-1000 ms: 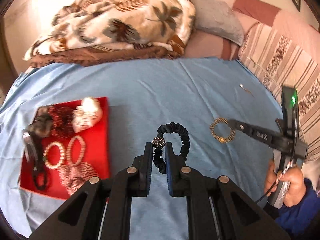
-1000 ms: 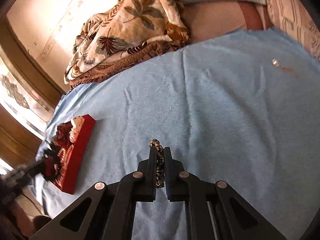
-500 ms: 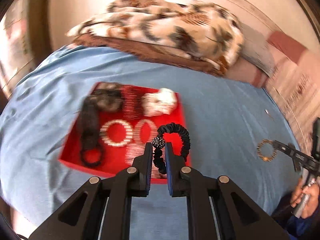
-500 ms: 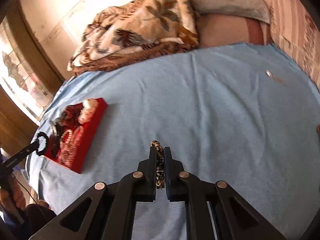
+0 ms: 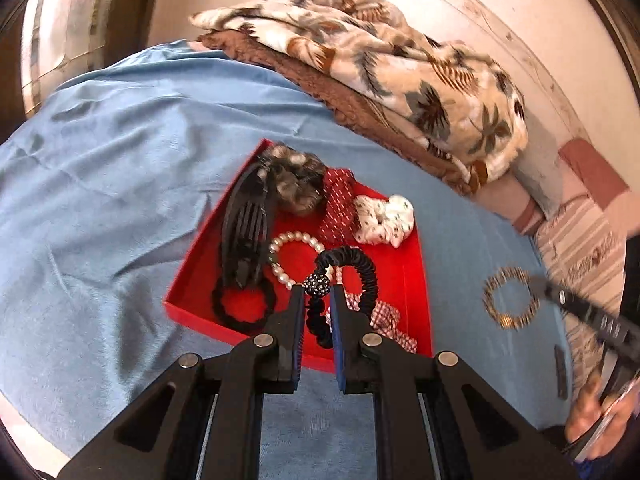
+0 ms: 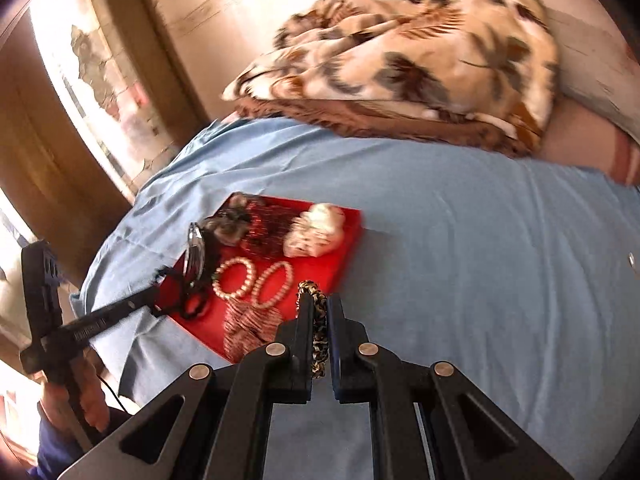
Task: Organize jewelry
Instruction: 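Carry the hair tie and leopard bracelet into the red tray and release both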
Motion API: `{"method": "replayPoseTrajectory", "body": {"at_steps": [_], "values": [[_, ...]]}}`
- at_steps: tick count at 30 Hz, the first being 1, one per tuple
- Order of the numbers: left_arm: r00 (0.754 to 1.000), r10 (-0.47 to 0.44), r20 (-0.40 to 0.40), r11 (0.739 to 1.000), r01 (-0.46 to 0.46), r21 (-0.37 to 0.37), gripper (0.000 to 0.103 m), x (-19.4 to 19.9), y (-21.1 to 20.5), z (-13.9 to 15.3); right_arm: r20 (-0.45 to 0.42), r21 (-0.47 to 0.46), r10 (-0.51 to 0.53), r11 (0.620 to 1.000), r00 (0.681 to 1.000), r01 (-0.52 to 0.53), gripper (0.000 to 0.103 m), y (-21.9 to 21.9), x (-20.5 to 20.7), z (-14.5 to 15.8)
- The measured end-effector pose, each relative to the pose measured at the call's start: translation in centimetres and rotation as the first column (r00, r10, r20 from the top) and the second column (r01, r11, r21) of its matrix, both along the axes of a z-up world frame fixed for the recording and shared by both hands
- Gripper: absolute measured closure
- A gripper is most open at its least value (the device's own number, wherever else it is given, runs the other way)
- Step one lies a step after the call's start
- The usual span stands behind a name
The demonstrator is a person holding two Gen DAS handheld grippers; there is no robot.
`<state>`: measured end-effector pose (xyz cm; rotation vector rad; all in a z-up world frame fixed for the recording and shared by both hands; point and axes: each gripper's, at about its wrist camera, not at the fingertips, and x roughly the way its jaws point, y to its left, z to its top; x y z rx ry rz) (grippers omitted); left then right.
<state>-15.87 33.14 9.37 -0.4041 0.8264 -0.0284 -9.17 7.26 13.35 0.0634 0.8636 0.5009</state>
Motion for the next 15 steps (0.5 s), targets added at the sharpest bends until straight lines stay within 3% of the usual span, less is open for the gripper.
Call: {"method": "replayPoseTrajectory", "body": {"at_steps": [8, 11, 15], "values": [[0.992, -0.019, -0.124, 0.998, 0.027, 0.060, 0.091, 2.4, -0.7, -2.9, -0.080, -0.078, 0.049, 0.995, 0.996, -0.055, 0.095, 7.4, 4.5, -3.9], [0.988, -0.002, -0.157, 0.992, 0.022, 0.128, 0.091, 2.9, -1.0, -3.6, -0.091, -0.131, 0.040, 0.990, 0.995, -0.052, 0.095, 9.1, 6.1, -5.7], [0.983, -0.022, -0.181, 0.989, 0.049, 0.143, 0.091, 3.3, -1.4, -4.3, -0.111, -0.203, 0.013, 0.978, 0.994, -0.036, 0.095, 9.9, 8.3, -8.0]]}}
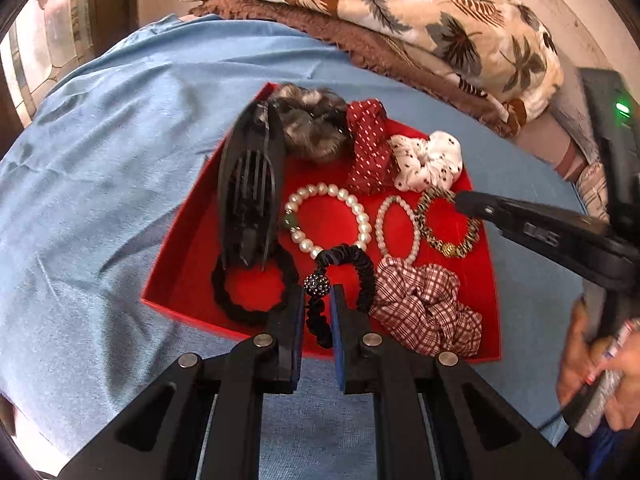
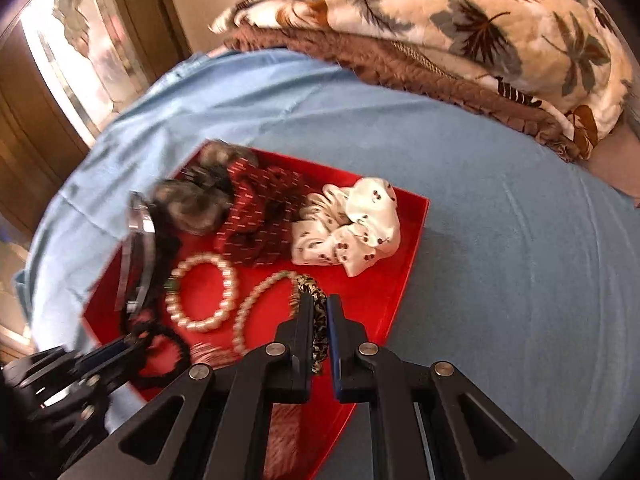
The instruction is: Organize jewelry
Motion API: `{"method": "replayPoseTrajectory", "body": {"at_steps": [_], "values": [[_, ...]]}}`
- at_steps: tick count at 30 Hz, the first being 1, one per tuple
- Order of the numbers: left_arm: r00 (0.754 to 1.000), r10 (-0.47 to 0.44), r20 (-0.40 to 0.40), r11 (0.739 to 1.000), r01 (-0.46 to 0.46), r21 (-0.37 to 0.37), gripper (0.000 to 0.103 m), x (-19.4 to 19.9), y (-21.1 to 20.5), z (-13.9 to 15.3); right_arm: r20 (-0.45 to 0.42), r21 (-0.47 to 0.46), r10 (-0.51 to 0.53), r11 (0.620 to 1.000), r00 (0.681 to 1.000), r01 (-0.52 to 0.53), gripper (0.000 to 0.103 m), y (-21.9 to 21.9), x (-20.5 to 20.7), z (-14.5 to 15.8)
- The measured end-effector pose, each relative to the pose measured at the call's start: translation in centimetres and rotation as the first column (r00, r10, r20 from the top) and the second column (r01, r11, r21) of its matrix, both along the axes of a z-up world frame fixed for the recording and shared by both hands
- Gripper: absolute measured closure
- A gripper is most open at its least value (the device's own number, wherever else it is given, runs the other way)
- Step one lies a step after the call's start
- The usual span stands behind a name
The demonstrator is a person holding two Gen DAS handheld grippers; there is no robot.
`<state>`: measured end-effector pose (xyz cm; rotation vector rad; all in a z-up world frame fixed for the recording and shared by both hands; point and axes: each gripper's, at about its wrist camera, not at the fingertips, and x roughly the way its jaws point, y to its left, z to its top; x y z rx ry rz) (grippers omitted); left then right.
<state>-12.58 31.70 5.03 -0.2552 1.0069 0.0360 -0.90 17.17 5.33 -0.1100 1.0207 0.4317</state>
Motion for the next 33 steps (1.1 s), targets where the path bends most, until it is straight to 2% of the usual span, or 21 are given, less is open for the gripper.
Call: {"method": "replayPoseTrajectory", "body": {"at_steps": [4, 5, 6, 8, 9, 10, 14, 16, 19, 25, 30, 33], "values": [[1.000, -0.004, 0.000, 1.000, 0.004, 0.006, 0.091, 0.3, -0.2, 0.0, 0.009, -0.047, -0.027, 0.998, 1.000, 0.028, 0.093, -0.3, 1.0, -0.6], [1.000, -0.005, 0.002, 1.000, 0.005, 0.004, 0.091, 0.3, -0.2, 0.1, 0.012, -0.053, -0.028, 0.998, 1.000, 0.029, 0.085, -0.5, 1.0, -0.5], [1.000, -0.007, 0.004, 1.000, 0.007, 0.005, 0.090, 0.3, -0.4, 0.2, 0.017, -0.056, -0.029, 0.998, 0.999, 0.030, 0.072, -0.7, 1.0, -0.3], [1.000, -0.015, 0.009, 1.000, 0.014, 0.021, 0.086, 0.4, -0.8, 0.3, 0.049, -0.065, -0.033, 0.997, 0.998, 0.036, 0.052, -1.2, 0.7, 0.4], [1.000, -0.017, 0.013, 0.999, 0.016, 0.033, 0.079, 0.4, -1.0, 0.4, 0.064, -0.071, -0.032, 0.997, 0.997, 0.037, 0.049, -1.1, 0.6, 0.6], [1.000, -0.018, 0.021, 0.999, 0.017, 0.049, 0.073, 0.3, -1.3, 0.5, 0.078, -0.077, -0.030, 0.996, 0.997, 0.036, 0.049, -1.3, 0.5, 0.9], [0.999, -0.025, 0.045, 0.995, 0.021, 0.093, 0.064, 0.0, -1.9, 0.9, 0.090, -0.054, -0.040, 0.998, 0.995, 0.045, 0.049, -2.7, -0.7, 1.9], [0.998, -0.023, 0.060, 0.994, 0.016, 0.111, 0.056, -0.4, -2.0, 1.2, 0.089, -0.034, -0.050, 0.998, 0.995, 0.053, 0.049, -3.8, -1.8, 2.1], [0.997, -0.016, 0.076, 0.993, 0.007, 0.119, 0.053, -0.9, -1.8, 1.4, 0.075, -0.008, -0.078, 0.997, 0.994, 0.079, 0.048, -6.1, -3.8, 2.0], [0.994, -0.006, 0.109, 0.996, -0.003, 0.084, 0.050, -1.6, -1.8, 1.9, 0.024, 0.056, -0.163, 0.985, 0.986, 0.161, 0.046, -11.6, -7.9, 1.0], [0.987, -0.034, 0.158, 0.990, 0.011, 0.140, 0.049, -2.7, -3.4, 2.2, 0.009, 0.074, -0.215, 0.974, 0.977, 0.213, 0.046, -15.3, -9.7, 0.6], [0.984, -0.050, 0.172, 0.989, 0.025, 0.146, 0.047, -3.0, -4.1, 2.2, 0.013, 0.079, -0.235, 0.969, 0.972, 0.233, 0.046, -16.9, -10.3, 0.8]]}}
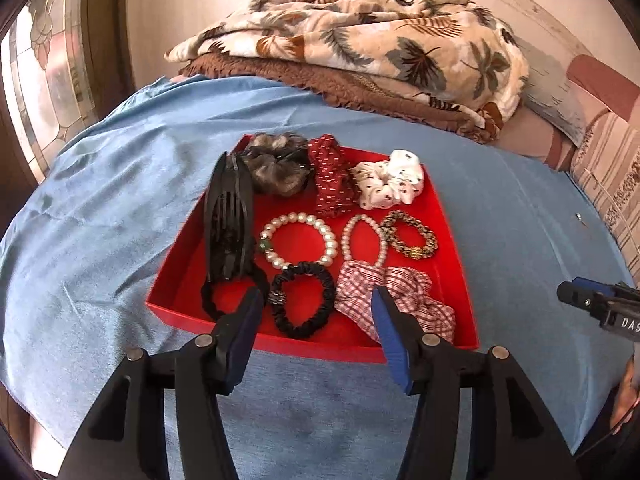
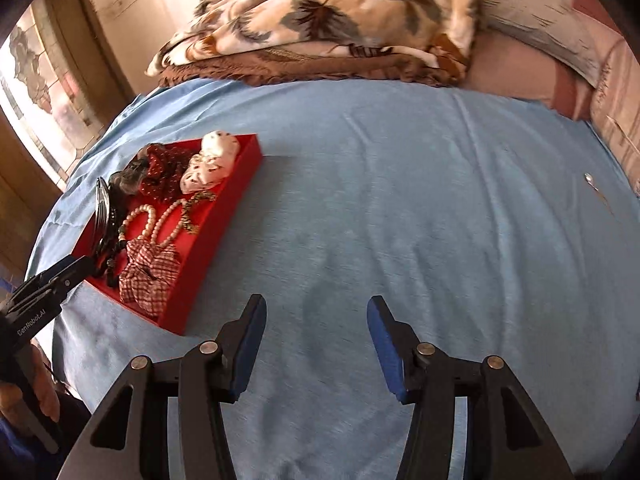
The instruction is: Organize jewelry
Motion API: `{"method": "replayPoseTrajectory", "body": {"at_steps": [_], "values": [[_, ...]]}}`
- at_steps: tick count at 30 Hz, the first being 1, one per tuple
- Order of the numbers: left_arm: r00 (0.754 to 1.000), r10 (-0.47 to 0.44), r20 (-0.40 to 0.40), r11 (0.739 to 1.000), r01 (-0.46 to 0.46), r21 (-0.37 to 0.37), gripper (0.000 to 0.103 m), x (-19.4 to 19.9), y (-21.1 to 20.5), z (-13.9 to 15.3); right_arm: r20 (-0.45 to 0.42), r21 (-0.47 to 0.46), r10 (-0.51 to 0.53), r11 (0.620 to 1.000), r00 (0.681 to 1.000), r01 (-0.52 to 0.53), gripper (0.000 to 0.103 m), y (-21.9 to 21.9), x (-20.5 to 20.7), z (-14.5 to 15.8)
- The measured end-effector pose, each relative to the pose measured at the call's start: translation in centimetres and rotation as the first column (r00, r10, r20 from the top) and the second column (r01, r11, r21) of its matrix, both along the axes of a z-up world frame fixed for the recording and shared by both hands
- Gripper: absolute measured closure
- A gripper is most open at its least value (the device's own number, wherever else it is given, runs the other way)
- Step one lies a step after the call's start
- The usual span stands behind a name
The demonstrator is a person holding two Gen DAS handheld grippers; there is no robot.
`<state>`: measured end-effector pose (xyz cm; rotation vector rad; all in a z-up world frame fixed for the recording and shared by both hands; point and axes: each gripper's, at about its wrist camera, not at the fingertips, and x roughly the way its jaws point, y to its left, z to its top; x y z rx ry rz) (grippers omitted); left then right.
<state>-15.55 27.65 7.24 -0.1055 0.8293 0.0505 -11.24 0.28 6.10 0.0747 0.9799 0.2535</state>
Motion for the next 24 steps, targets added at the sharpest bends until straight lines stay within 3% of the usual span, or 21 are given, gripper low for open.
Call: {"method": "replayPoseTrajectory", "body": {"at_steps": [10, 15, 18, 24], "values": [[0.999, 0.011, 0.033, 1.000, -0.012, 0.026, 0.042, -0.2, -1.6, -0.1, 0.041, 0.016, -0.044, 0.999, 0.998, 0.044, 0.041, -3.2, -2.2, 0.8], [0.997, 0.037, 0.065, 0.995, -0.043, 0.094, 0.041, -0.9, -2.1, 0.3, 0.043, 0.036, -0.045, 0.998, 0.998, 0.043, 0.041, -3.4, -3.0, 0.2], [0.994, 0.078, 0.079, 0.990, -0.087, 0.112, 0.041, -1.6, -1.9, 0.5, 0.048, 0.055, -0.054, 0.997, 0.997, 0.051, 0.041, -3.4, -3.5, -0.1], [0.980, 0.174, 0.096, 0.980, -0.182, 0.077, 0.035, -4.8, -0.3, 2.0, 0.069, 0.040, -0.015, 0.999, 0.997, 0.013, 0.041, -2.1, -4.7, -0.4]]}}
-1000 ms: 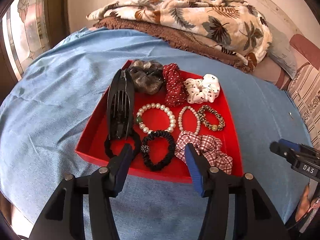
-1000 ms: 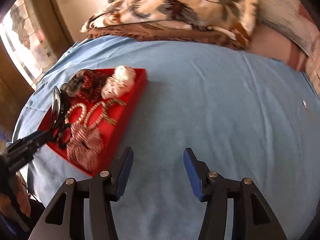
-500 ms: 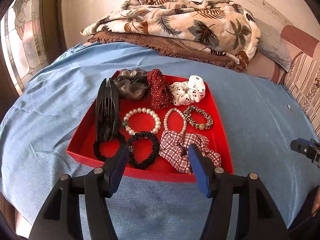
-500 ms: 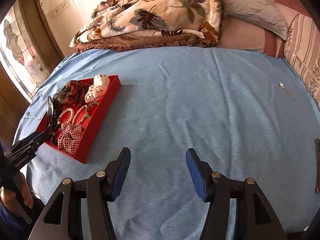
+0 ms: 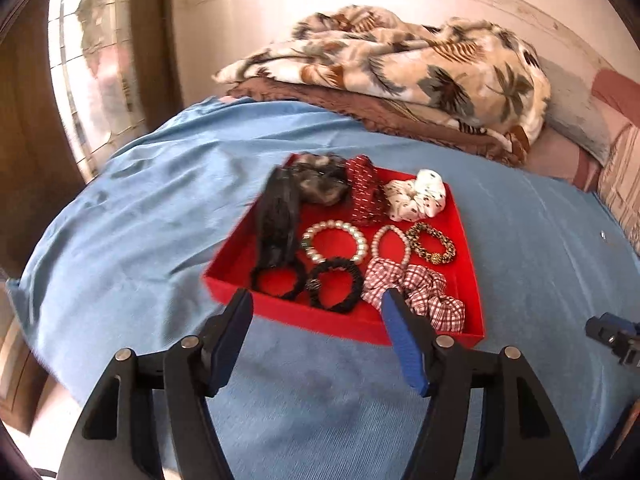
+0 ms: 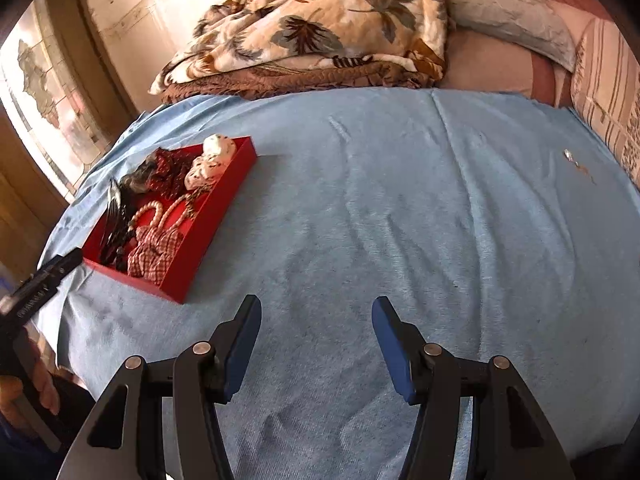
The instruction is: Organize jewelry
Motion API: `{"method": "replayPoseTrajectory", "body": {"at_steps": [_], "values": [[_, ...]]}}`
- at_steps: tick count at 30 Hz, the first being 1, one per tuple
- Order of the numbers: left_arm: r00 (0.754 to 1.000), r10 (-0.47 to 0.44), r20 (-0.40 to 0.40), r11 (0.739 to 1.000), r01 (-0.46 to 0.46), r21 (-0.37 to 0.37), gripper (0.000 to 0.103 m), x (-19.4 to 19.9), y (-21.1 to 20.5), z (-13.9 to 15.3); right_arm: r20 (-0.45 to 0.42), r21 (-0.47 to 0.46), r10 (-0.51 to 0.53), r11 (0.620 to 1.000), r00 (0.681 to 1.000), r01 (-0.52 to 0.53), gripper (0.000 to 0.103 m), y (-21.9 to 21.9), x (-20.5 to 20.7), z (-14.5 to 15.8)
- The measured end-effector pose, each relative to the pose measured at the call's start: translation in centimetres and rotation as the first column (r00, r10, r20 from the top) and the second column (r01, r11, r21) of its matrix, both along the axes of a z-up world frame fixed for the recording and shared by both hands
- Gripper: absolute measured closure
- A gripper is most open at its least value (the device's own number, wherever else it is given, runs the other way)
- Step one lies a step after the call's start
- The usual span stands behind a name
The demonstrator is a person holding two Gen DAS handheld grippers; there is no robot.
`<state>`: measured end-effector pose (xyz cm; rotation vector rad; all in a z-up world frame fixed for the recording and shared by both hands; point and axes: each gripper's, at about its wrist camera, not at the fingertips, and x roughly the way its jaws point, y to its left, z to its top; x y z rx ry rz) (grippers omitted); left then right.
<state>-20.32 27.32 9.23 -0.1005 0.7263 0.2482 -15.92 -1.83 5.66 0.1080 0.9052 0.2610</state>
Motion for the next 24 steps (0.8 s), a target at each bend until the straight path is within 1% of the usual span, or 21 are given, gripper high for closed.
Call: {"method": "replayPoseTrajectory", "body": {"at_steps": [2, 5, 7, 10, 12, 16, 18, 21, 24], "values": [[0.999, 0.025, 0.020, 1.000, -0.025, 0.003, 0.033, -1.1, 0.3, 0.7, 0.017, -0.012, 0.018, 1.000, 1.000, -0.017, 0.040, 0.6, -0.5, 0.2], [0.994, 0.093, 0.065, 0.995, -0.096, 0.041, 0.024, -3.1, 0.5, 2.2, 0.047, -0.023, 0.044, 0.999, 0.998, -0.043, 0.039, 1.6, -1.2, 0.7], [0.985, 0.136, 0.103, 0.987, -0.143, 0.069, 0.013, -4.3, 0.3, 3.2, 0.070, -0.029, 0.065, 0.998, 0.995, -0.063, 0.038, 2.2, -1.8, 1.1], [0.965, 0.194, 0.177, 0.967, -0.219, 0.128, 0.005, -6.0, -0.3, 5.1, 0.115, -0.045, 0.091, 0.995, 0.989, -0.087, 0.035, 3.0, -2.9, 2.0], [0.943, 0.224, 0.248, 0.946, -0.271, 0.179, 0.001, -7.1, -1.2, 6.5, 0.144, -0.055, 0.106, 0.994, 0.984, -0.099, 0.033, 3.5, -3.6, 2.5], [0.919, 0.231, 0.319, 0.915, -0.317, 0.249, 0.000, -8.6, -3.2, 8.5, 0.195, -0.075, 0.123, 0.991, 0.973, -0.111, 0.031, 4.2, -4.8, 3.5], [0.914, 0.215, 0.346, 0.914, -0.312, 0.258, 0.000, -9.4, -4.2, 9.3, 0.214, -0.079, 0.125, 0.991, 0.969, -0.110, 0.029, 4.3, -5.3, 3.9], [0.911, 0.197, 0.363, 0.917, -0.303, 0.261, 0.000, -9.9, -5.4, 10.1, 0.235, -0.086, 0.130, 0.990, 0.963, -0.113, 0.027, 4.5, -5.8, 4.3], [0.926, 0.163, 0.340, 0.939, -0.251, 0.236, 0.000, -9.5, -5.8, 10.7, 0.239, -0.096, 0.133, 0.989, 0.962, -0.112, 0.027, 4.7, -6.0, 4.3]]}}
